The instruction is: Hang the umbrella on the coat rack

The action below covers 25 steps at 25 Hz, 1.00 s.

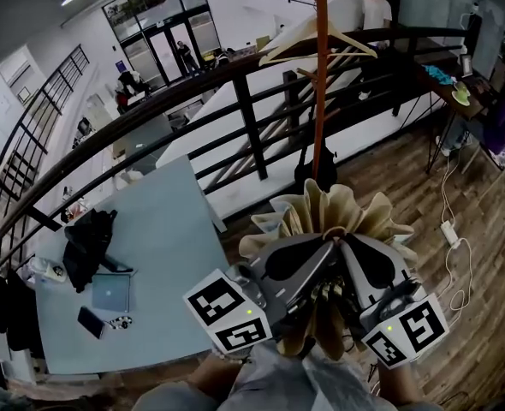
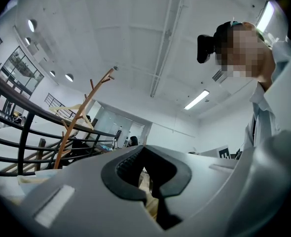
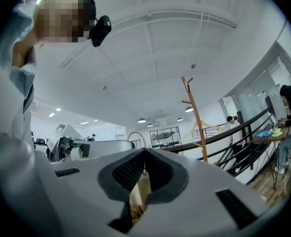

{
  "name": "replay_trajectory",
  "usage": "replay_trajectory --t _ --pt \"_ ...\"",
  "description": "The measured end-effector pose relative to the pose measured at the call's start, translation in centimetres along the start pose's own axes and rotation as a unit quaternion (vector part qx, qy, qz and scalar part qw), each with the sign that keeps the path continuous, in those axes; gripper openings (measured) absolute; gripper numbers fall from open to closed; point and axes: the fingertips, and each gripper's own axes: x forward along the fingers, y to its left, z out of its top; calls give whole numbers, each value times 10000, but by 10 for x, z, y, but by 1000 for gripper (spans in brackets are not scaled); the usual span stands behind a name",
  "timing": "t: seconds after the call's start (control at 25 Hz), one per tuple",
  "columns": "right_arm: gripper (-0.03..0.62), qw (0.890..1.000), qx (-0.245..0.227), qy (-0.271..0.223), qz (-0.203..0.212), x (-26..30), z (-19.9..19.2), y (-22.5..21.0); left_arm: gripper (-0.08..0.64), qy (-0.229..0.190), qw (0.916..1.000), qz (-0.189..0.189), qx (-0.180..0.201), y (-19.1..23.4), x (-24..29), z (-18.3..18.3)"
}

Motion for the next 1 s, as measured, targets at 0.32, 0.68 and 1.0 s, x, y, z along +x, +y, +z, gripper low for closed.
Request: replay_trajectory --t 0.32,0.68,1.0 --pt "5 9997 -38 -11 231 -18 8 -28 3 -102 9996 230 86 -13 31 -7" --pt "5 9993 -54 -44 375 -32 10 -42 3 -205 9989 391 132 -24 46 -16" --pt "5 9993 3 -16 378 -37 6 -50 3 -203 9987 456 144 -25 53 -22"
